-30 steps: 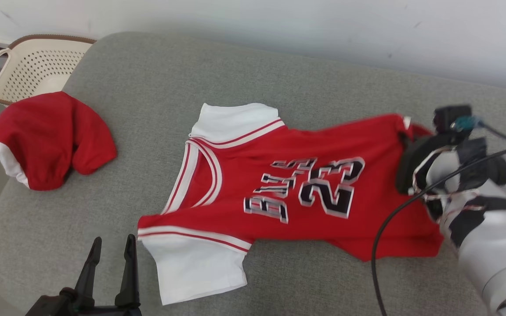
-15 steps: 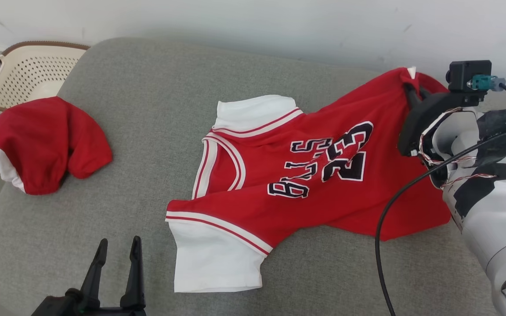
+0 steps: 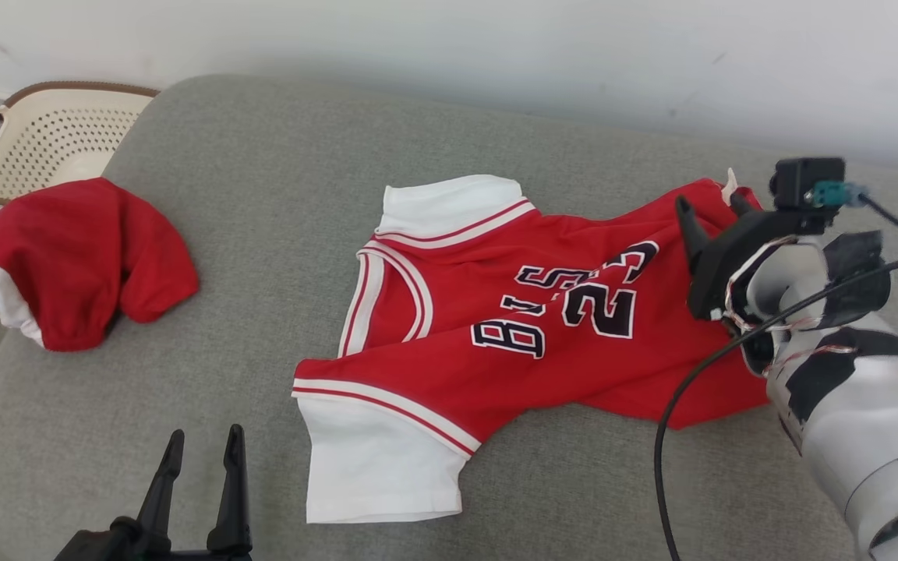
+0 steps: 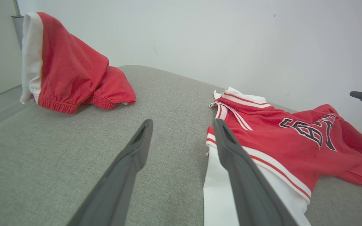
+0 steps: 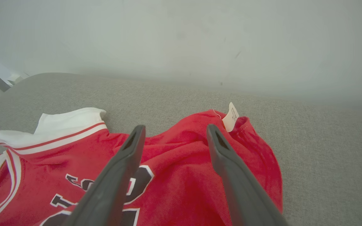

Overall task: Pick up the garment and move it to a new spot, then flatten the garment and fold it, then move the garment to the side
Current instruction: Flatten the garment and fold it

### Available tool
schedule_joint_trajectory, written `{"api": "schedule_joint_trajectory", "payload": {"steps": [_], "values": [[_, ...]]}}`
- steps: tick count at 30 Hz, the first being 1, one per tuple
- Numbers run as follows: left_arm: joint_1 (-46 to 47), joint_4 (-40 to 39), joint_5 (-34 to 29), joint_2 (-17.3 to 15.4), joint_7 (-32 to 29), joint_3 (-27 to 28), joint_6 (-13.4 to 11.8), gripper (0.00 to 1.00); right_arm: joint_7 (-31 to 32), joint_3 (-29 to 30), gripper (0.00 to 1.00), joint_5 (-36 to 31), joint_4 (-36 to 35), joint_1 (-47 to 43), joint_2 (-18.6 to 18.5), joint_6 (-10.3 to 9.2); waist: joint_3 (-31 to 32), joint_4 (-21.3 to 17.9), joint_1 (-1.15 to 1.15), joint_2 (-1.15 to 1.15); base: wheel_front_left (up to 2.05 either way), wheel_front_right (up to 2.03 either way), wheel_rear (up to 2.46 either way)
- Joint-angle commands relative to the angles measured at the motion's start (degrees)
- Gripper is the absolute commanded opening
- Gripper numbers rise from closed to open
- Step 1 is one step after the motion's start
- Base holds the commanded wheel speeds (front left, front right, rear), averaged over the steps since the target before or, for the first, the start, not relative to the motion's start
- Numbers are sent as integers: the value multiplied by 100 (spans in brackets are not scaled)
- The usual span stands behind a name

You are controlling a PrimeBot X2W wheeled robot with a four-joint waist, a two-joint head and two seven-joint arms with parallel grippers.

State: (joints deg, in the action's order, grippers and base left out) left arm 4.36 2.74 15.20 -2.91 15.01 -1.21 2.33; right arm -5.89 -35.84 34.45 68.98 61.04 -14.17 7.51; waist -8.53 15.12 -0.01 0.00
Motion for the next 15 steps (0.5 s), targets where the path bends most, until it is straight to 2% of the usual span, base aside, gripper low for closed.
{"api": "schedule_joint_trajectory", "payload": {"steps": [1, 15], "values": [[-90, -18, -30, -3, 22, 6, -13, 100, -30, -71, 100, 82, -143, -113, -35, -3, 100, -119, 1, 0, 0, 0, 0], [-315, -143, -126, -3, 22, 110, -39, 100, -729, -461, 100, 685, -1282, -1386, -492, -3, 389, -529, 1, 0, 0, 0, 0]]}}
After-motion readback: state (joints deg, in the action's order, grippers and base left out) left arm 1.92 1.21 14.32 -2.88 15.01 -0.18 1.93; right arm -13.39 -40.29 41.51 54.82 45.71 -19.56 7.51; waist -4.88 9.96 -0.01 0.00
